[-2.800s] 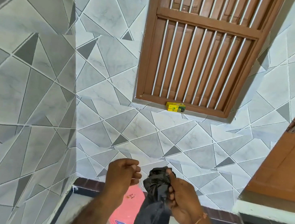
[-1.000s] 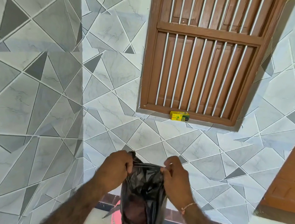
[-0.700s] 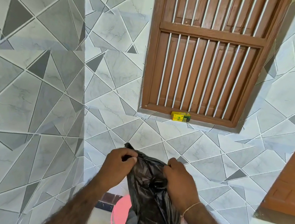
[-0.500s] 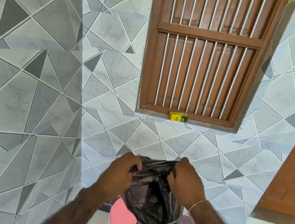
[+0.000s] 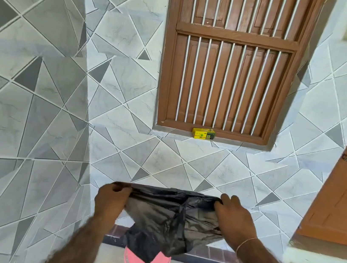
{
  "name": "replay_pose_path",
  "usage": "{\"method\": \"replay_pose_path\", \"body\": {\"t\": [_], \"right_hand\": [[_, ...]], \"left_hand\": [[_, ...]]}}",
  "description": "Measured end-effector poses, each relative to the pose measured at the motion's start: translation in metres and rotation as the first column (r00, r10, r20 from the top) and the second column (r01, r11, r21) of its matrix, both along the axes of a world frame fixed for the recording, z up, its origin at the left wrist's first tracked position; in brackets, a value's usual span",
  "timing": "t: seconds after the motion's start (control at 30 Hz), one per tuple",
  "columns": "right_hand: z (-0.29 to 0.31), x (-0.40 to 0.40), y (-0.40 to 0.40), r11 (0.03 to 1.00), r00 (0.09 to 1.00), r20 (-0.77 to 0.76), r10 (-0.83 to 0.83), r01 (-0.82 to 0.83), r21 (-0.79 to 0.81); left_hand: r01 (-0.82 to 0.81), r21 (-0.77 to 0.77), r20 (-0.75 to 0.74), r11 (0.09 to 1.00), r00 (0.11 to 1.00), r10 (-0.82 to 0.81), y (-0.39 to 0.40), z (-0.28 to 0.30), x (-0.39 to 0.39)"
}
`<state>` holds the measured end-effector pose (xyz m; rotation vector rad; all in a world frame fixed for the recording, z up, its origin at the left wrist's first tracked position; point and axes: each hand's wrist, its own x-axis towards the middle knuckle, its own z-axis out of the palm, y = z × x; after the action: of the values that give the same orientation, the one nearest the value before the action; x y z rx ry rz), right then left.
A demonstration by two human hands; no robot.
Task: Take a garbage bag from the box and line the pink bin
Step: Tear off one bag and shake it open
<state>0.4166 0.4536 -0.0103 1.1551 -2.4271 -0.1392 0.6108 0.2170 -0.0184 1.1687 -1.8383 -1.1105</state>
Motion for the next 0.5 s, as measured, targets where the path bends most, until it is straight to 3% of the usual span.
{"method": "replay_pose_path", "body": {"t": [0.1,0.17,0.2,0.27,0.33,0.4,0.5], "right_hand": [[0.003,-0.003,0.003,0.998,0.986,0.166,-0.034,0.024,0.065],[0.006,-0.015,0.004,0.996,0.924,0.372,-0.089,0.087,0.023],[0.008,-0.022,0.006,0.992,0.883,0.463,-0.079,0.115,-0.050],[0.015,-0.034,0.011,0.977,0.868,0.487,-0.101,0.178,-0.115],[0.021,-0.042,0.019,0.979,0.925,0.338,-0.173,0.200,-0.047],[0.029,-0.044,0.024,0.983,0.953,0.239,-0.184,0.180,0.039],[0.060,-0.041,0.020,0.973,0.971,0.156,-0.183,0.156,0.173]], "left_hand": [[0.083,-0.030,-0.055,0.996,0.995,-0.085,0.004,-0.011,-0.005],[0.306,-0.187,0.211,0.933,0.941,-0.266,-0.003,-0.014,-0.006],[0.454,-0.258,0.437,0.853,0.842,-0.316,-0.009,-0.013,-0.005],[0.620,-0.255,0.768,0.742,0.596,-0.234,-0.015,0.001,0.000],[0.598,-0.307,0.861,0.740,0.506,-0.053,-0.019,0.018,0.003],[0.463,-0.443,0.803,0.767,0.586,0.110,-0.018,0.043,0.002],[0.148,-0.445,0.515,0.883,0.849,0.117,-0.015,0.088,-0.010]]}}
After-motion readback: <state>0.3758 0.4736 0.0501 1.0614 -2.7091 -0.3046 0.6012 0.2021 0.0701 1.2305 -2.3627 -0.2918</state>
